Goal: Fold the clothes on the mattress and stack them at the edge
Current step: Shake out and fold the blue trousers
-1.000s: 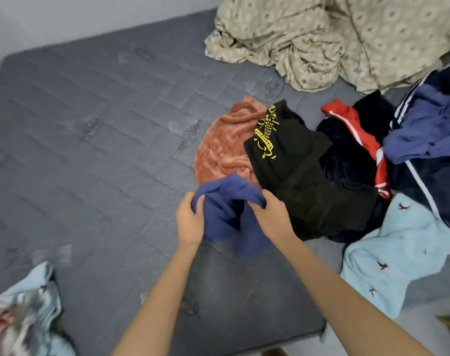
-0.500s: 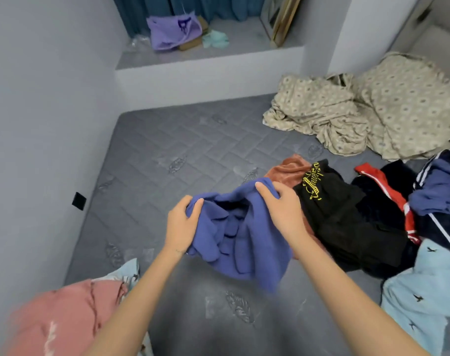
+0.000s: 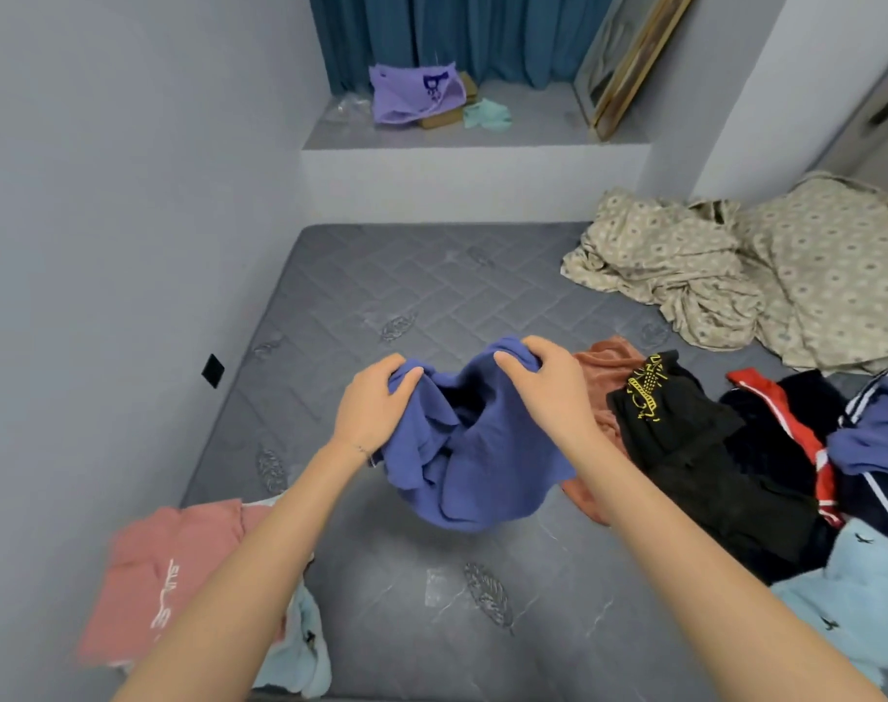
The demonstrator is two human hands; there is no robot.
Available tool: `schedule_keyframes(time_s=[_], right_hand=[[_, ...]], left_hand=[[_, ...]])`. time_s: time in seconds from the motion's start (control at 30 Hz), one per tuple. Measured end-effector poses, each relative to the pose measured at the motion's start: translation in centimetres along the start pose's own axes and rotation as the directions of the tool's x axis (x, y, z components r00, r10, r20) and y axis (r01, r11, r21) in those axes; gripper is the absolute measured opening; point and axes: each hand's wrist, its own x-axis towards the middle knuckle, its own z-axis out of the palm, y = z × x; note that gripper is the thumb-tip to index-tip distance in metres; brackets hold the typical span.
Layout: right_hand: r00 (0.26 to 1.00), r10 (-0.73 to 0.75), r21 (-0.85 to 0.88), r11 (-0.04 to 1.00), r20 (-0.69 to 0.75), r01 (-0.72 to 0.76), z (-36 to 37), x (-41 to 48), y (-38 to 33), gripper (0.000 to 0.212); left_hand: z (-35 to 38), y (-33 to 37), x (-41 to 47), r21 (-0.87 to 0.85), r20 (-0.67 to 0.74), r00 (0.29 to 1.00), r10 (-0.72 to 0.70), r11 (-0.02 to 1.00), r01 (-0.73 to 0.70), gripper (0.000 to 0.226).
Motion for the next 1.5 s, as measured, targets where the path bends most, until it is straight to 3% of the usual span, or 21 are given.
schedule_keyframes(time_s=[0.23,0.47,0.63,0.8,0.87,0.93,1.03,1.13,1.23,1.33,1.5], right_hand=[[1.000,0.006,-0.099,0.995,0.025,-0.004,-1.2,0.2,-0.3,0.017],[0.996,0.055,0.057,0.997,0.069,-0.059,-3.2,1.2,-0.5,0.015],[0.989,0.057,-0.007,0.998,0.136,-0.056,-3.5,1.4,-0.3,0.026],[0.989,0.077,0.073,0.994,0.124,-0.086,-4.4,1.6,-0.4,0.036],[0.984,0.111,0.154,0.979,0.139,-0.132,-4.8,1.8,-0.7,0.033],[0.969,0.140,0.199,0.963,0.205,-0.182,-5.1,2.0,-0.8,0.029],[0.935,0.101,0.157,0.974,0.339,-0.162,-5.2,2.1,-1.4,0.018],[0.900,0.039,0.127,0.986,0.435,-0.104,-5.1,2.1,-1.5,0.010],[0.910,0.002,0.076,0.996,0.414,-0.037,-5.6,2.0,-0.7,0.008],[0.914,0.023,0.019,0.999,0.404,-0.033,-6.4,1.6,0.8,0.008],[0.845,0.115,-0.160,0.986,0.522,-0.035,-7.1,0.9,2.9,0.026]], left_hand=[[-0.6,0.8,0.1,-0.003,-0.067,0.998,0.013,1.000,-0.013,0.040],[-1.0,0.4,1.1,0.096,-0.148,0.987,-0.060,0.993,0.075,0.041],[0.0,0.2,1.5,0.012,-0.137,0.980,-0.142,0.989,0.145,0.041],[1.0,0.1,1.7,0.062,-0.113,0.982,-0.153,0.985,0.161,0.039],[1.6,0.5,1.9,0.128,-0.060,0.992,-0.108,0.985,0.115,0.027],[2.4,1.7,1.7,0.032,-0.005,1.000,-0.031,0.999,0.031,0.011],[3.3,5.0,1.0,-0.316,0.205,0.971,0.125,0.947,-0.055,0.029],[4.4,7.1,0.7,-0.467,0.410,0.879,0.241,0.884,-0.025,0.035],[4.7,7.9,1.1,-0.432,0.347,0.923,0.168,0.902,-0.001,0.008],[4.2,7.8,1.6,-0.420,0.256,0.957,0.137,0.907,-0.017,0.013],[3.0,8.3,2.0,-0.401,0.255,0.954,0.157,0.915,-0.044,0.011]])
